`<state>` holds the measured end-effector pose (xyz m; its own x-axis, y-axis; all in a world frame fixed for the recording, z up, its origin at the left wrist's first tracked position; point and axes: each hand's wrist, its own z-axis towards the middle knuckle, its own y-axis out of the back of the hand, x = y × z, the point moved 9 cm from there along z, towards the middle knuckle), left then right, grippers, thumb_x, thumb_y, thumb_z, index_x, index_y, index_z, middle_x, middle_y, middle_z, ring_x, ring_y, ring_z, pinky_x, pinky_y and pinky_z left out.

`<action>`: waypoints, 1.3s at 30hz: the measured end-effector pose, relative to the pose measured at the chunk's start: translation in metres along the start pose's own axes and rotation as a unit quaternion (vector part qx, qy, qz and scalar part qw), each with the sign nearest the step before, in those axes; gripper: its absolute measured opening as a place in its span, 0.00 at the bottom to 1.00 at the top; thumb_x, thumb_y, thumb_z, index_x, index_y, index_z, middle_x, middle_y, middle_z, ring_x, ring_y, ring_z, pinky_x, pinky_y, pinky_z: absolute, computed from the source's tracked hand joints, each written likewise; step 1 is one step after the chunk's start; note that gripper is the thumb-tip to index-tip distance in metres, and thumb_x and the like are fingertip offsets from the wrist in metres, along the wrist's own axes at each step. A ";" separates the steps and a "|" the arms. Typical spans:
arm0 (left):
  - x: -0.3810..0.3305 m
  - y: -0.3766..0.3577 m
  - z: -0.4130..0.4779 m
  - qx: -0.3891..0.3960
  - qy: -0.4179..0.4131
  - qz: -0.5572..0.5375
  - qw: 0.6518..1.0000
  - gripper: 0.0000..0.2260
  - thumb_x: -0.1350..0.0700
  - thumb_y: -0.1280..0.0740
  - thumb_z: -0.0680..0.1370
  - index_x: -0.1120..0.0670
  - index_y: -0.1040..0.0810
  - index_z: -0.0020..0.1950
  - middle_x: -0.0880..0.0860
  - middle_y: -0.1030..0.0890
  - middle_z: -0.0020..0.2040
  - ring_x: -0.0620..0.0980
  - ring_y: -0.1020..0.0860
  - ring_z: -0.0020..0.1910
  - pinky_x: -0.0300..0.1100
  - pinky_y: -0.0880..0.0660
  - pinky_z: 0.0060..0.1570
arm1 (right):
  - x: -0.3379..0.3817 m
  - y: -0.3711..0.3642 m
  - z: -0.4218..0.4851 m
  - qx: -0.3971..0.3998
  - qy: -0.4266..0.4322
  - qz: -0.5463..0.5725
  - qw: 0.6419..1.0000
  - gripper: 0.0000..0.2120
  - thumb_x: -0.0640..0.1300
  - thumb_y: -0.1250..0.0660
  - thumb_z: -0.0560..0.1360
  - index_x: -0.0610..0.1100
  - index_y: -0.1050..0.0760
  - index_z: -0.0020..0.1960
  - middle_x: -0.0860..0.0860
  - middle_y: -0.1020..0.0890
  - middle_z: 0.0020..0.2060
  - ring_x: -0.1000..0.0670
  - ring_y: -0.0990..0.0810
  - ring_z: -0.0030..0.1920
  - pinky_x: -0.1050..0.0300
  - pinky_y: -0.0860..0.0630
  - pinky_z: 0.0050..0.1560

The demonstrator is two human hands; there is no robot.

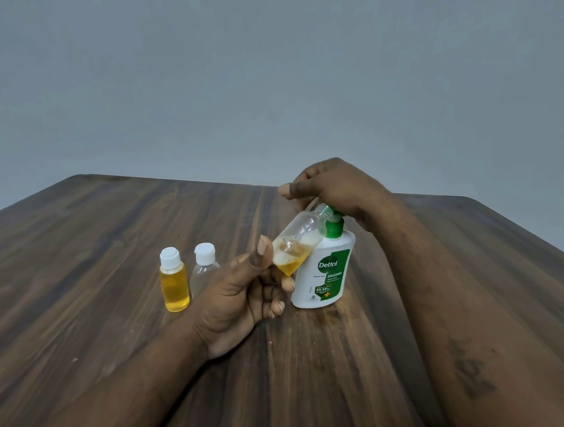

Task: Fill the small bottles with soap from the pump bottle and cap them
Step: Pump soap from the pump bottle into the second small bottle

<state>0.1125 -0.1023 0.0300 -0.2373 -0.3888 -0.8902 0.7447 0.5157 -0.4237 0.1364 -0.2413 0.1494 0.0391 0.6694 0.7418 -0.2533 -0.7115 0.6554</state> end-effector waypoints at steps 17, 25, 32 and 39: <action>0.001 -0.001 -0.001 0.004 0.009 0.006 1.000 0.27 0.31 0.21 0.63 0.52 0.14 0.46 0.55 0.20 0.38 0.48 0.25 0.31 0.38 0.26 0.31 | -0.004 -0.003 -0.001 0.018 -0.019 -0.004 1.000 0.14 0.54 0.23 0.74 0.43 0.16 0.43 0.49 0.13 0.43 0.51 0.19 0.42 0.52 0.24 0.47; -0.002 -0.005 -0.003 0.005 0.000 0.004 1.000 0.27 0.31 0.22 0.63 0.52 0.14 0.47 0.55 0.20 0.38 0.48 0.25 0.32 0.38 0.25 0.31 | 0.008 0.006 0.000 -0.033 0.027 -0.027 0.999 0.14 0.55 0.23 0.74 0.45 0.18 0.41 0.53 0.14 0.35 0.53 0.18 0.40 0.53 0.21 0.46; -0.001 -0.002 -0.004 -0.002 0.010 -0.005 1.000 0.26 0.31 0.21 0.63 0.51 0.13 0.47 0.55 0.20 0.37 0.48 0.25 0.32 0.37 0.25 0.31 | -0.006 -0.008 0.000 0.034 -0.030 -0.040 0.998 0.13 0.53 0.24 0.75 0.46 0.19 0.38 0.53 0.17 0.38 0.53 0.22 0.39 0.54 0.27 0.46; -0.002 -0.006 -0.003 0.007 0.004 -0.002 1.000 0.25 0.32 0.21 0.63 0.52 0.14 0.45 0.55 0.20 0.38 0.48 0.25 0.31 0.38 0.26 0.31 | 0.014 0.016 -0.004 -0.072 0.045 -0.055 0.995 0.16 0.58 0.24 0.74 0.46 0.18 0.44 0.54 0.13 0.36 0.54 0.16 0.41 0.56 0.21 0.41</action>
<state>0.1070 -0.1025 0.0333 -0.2456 -0.3850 -0.8897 0.7522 0.5032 -0.4254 0.1289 -0.2418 0.1697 -0.0105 0.7629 0.6464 -0.3889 -0.5986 0.7003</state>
